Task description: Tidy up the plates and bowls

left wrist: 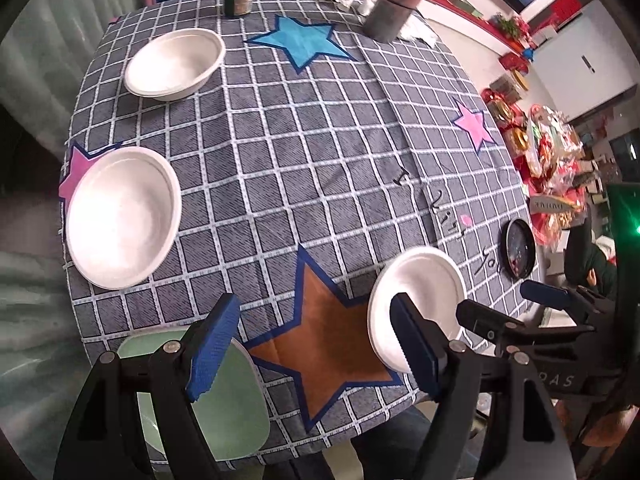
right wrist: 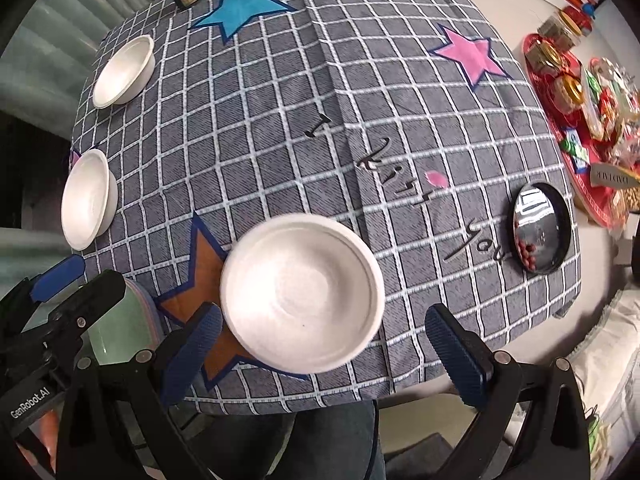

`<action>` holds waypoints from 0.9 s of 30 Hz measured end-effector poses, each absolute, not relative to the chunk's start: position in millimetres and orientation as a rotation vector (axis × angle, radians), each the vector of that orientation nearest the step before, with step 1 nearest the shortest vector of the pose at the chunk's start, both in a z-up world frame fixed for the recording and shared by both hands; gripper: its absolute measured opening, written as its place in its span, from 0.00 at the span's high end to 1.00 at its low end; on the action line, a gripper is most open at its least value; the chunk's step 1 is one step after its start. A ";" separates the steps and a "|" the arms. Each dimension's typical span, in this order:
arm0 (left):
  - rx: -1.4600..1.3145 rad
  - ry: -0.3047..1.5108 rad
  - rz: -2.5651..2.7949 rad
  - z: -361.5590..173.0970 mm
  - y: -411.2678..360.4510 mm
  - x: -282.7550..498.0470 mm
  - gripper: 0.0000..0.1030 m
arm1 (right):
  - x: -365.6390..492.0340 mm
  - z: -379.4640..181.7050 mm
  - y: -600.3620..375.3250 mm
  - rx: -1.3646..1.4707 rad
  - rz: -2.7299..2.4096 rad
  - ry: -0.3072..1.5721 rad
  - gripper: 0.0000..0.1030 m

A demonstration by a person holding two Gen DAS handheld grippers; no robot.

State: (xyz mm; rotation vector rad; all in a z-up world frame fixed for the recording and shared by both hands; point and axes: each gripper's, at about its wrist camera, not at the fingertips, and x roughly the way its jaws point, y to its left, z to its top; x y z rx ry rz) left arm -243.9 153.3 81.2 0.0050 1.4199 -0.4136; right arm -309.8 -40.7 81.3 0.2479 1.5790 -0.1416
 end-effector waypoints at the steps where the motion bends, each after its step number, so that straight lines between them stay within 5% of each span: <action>1: -0.003 1.420 -0.409 81.6 154.9 -241.4 0.22 | -306.2 81.8 -38.9 0.241 -0.137 1.578 0.01; 27: -0.095 1.404 -0.164 73.4 228.8 -173.1 0.22 | -224.5 76.4 6.6 0.100 -0.010 1.596 0.01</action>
